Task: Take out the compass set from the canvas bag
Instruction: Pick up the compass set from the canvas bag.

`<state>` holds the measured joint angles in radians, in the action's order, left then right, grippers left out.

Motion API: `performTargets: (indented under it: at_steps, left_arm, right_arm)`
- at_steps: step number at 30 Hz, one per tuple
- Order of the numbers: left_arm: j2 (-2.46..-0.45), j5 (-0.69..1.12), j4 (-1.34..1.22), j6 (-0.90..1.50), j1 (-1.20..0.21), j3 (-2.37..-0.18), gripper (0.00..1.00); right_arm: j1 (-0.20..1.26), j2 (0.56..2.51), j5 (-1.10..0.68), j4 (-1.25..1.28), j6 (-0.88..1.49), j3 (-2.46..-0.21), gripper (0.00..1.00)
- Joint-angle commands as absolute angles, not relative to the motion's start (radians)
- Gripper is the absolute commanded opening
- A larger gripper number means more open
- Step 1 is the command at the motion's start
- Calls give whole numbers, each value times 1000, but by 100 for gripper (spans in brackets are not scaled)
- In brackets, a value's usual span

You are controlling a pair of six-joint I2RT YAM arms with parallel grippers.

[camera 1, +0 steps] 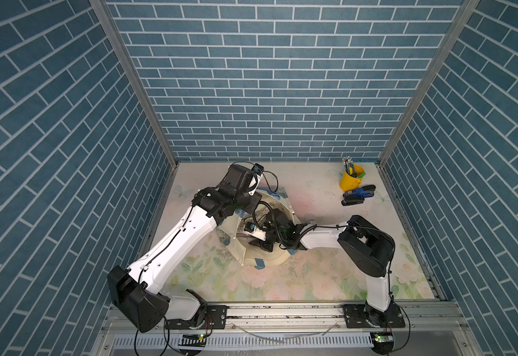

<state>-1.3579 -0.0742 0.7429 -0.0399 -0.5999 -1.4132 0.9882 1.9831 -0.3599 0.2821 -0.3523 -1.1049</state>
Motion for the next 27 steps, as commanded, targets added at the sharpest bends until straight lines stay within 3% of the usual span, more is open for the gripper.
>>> performTargets:
  at_steps: [1, 27]
  left_arm:
    - [-1327, -82, 707, -58, -604, -1408, 0]
    - [-1322, -101, 696, -31, -593, -1396, 0]
  right_arm:
    - [995, 2005, -347, 221, -383, -1152, 29]
    - [1015, 1852, -227, 169, -423, -1084, 13]
